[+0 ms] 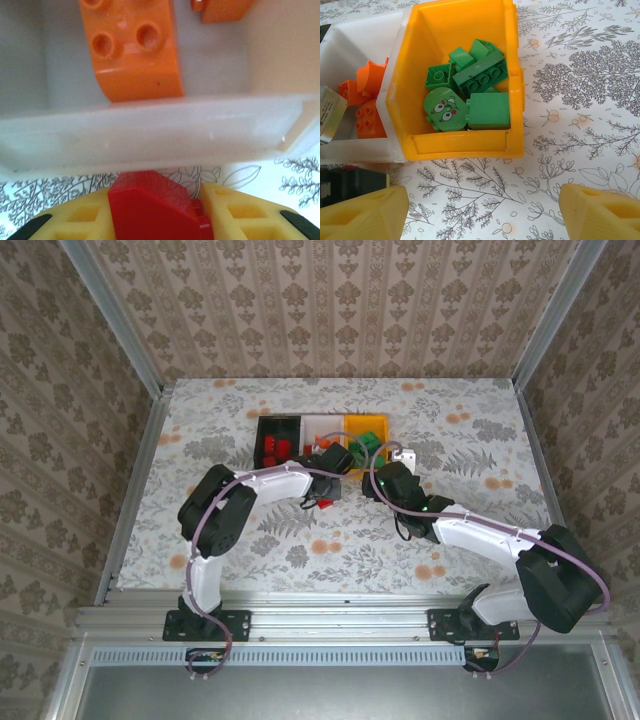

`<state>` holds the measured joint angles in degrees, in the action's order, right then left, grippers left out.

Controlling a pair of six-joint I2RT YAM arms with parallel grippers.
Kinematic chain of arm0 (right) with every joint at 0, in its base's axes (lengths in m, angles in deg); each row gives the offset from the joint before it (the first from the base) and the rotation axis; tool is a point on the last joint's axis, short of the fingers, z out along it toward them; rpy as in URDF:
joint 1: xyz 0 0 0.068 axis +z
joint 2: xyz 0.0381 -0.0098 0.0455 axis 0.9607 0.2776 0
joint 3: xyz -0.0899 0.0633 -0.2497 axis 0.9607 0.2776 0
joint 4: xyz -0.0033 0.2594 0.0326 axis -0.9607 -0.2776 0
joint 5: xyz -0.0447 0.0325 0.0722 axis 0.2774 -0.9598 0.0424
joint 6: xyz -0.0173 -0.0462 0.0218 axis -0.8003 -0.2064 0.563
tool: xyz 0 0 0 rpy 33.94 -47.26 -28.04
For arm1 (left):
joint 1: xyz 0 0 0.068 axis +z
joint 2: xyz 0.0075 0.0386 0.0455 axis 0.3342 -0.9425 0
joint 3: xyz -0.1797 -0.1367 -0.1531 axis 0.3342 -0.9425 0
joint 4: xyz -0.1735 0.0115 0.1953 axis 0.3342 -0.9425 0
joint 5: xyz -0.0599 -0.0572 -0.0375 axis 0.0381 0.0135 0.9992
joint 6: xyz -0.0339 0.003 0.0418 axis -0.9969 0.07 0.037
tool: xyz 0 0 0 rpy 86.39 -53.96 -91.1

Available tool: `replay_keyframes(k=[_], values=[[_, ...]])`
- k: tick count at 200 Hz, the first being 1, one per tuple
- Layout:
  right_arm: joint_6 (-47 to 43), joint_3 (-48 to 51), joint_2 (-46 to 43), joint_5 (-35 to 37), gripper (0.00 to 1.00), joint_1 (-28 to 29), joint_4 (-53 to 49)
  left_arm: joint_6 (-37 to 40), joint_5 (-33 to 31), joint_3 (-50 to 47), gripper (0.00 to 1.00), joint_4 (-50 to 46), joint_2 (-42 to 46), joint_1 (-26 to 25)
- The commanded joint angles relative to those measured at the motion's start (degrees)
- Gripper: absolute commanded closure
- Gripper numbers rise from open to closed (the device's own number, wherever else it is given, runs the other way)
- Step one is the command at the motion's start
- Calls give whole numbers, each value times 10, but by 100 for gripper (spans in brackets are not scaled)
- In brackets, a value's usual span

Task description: Sort the legos into containers by color

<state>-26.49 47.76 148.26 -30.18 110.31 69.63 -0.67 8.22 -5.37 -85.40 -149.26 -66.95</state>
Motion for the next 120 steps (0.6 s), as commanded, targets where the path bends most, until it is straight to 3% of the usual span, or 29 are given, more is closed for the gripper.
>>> replay_keyframes(k=[1, 69, 120], values=[[5, 1, -2, -3, 20, 3, 2, 19, -29, -6, 61, -20, 35, -17], [2, 11, -6, -27, 20, 3, 28, 38, -37, -17, 63, -38, 100, -41], [-12, 45, -29, -85, 19, 13, 101, 68, -28, -31, 63, -62, 183, 14]])
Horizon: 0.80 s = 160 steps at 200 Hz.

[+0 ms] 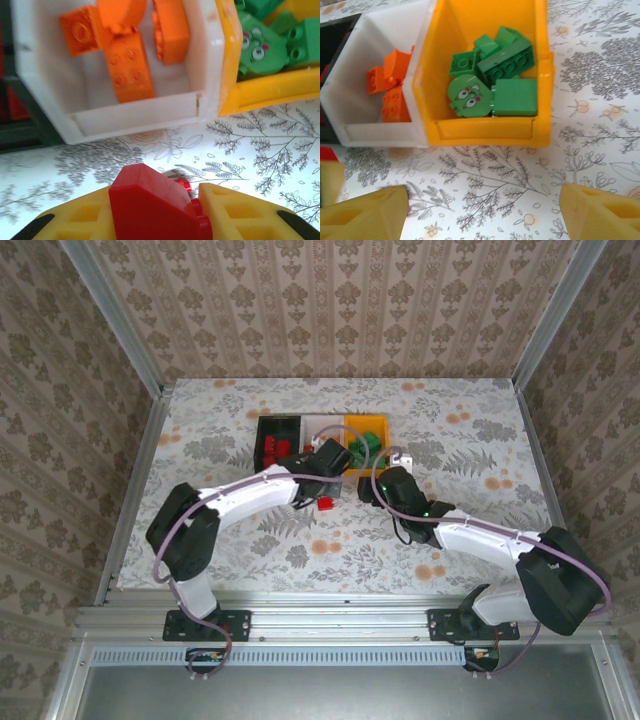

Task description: Sort the legos into containers by color

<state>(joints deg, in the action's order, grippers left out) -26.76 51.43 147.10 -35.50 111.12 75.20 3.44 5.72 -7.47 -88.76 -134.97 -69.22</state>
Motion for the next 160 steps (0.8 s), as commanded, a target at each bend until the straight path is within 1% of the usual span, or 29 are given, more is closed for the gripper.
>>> replay_keyframes(k=[1, 37, 62, 92, 107, 115, 120, 160], values=[[-9, 8, -17, -33, 18, 5, 46, 28, -2, -10, 63, -28, 40, 39], [-10, 1, -6, -54, 15, 8, 48, 50, 39, -3, 64, -41, 59, 117], [-11, -4, 1, -52, 13, 10, 43, 69, 74, 27, 63, -48, 42, 170], [-12, -8, 2, -45, 10, 10, 33, 91, 98, 87, 63, -61, -16, 216], [-13, -10, 2, -42, 10, 9, 30, 97, 105, 124, 63, -76, -53, 232], [-14, -10, 2, -42, 10, 10, 29, 99, 114, 140, 63, -79, -73, 232], [-13, -11, 2, -42, 10, 10, 28, 99, 118, 150, 63, -81, -83, 250], [-16, -14, 5, -39, 10, 10, 24, 92, 159, 223, 60, -111, -157, 276]])
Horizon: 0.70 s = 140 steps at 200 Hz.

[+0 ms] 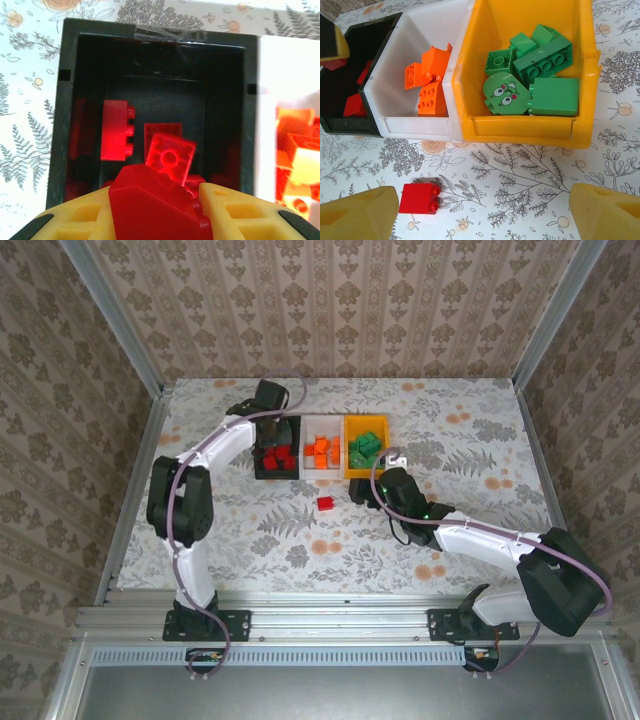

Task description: Sort the legos into containers by color

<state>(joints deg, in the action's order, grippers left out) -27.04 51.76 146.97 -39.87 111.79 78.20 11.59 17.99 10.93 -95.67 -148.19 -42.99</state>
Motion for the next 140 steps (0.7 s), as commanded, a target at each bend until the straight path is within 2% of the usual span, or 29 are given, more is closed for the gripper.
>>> replay_keyframes(k=[1, 14, 53, 83, 94, 106, 140], values=[[-14, -18, 7, 4, 10, 3, -6, 10, 37, 40, 60, -42, -26, 14], [-14, -18, 8, 4, 10, 3, -7, 10, 39, 45, 56, -40, -28, 15], [-14, -19, 7, 4, 10, 4, -8, 13, 56, 32, 21, -32, 16, 13], [-12, -17, 4, 13, 11, 4, -11, -4, 82, -35, 14, -1, 108, -11], [-13, -15, 2, 21, 11, 4, -11, -16, 89, -68, 8, 5, 142, -23], [-12, -12, -4, 33, 11, 4, -13, -32, 86, -115, 0, 19, 173, -65], [15, 5, -33, 112, 11, 3, -28, -105, 52, -230, 0, 59, 190, -159]])
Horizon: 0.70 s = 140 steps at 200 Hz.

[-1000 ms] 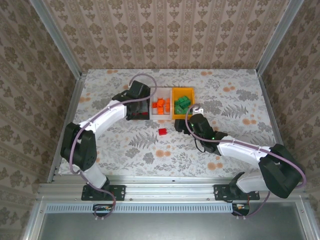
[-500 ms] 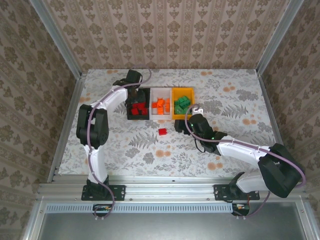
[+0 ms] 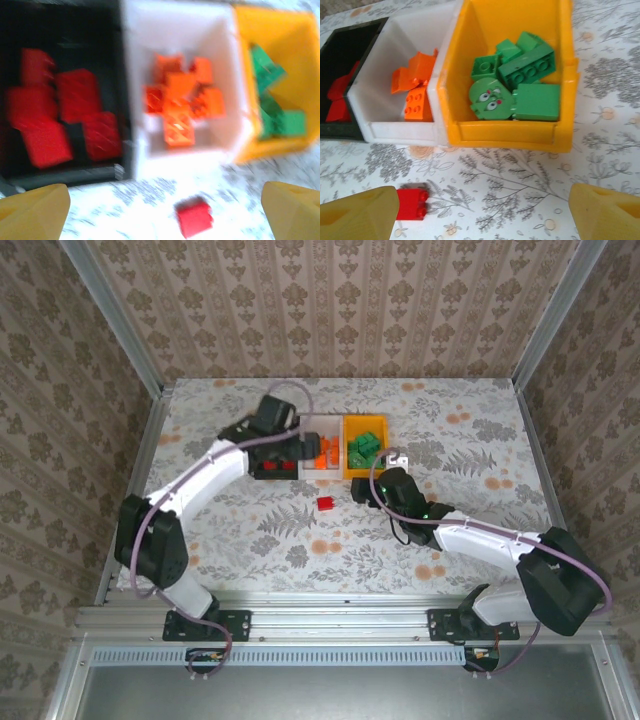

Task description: Sort the legos into containers by color

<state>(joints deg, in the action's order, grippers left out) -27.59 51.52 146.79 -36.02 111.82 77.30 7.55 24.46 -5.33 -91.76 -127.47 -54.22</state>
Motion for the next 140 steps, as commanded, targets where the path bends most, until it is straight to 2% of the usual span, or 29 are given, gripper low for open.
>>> replay_keyframes(k=[1, 20, 46, 69, 109, 140], values=[[21, 8, -32, 76, 11, 3, -19, -67, -15, -69, 0, 20, -18, -50], [32, 19, -47, 102, 11, 3, -23, -95, -47, -72, 0, 8, -50, -84], [32, 13, -47, 102, 11, 3, -31, -97, -38, -23, 0, -29, -110, -100], [32, 8, -41, 101, 11, 3, -37, -118, -32, -3, 4, -24, -151, -122], [32, 7, -46, 99, 11, 3, -41, -155, -91, 2, 20, -38, -200, -138], [33, 8, -49, 95, 11, 2, -40, -152, -119, 4, 34, -51, -199, -138]])
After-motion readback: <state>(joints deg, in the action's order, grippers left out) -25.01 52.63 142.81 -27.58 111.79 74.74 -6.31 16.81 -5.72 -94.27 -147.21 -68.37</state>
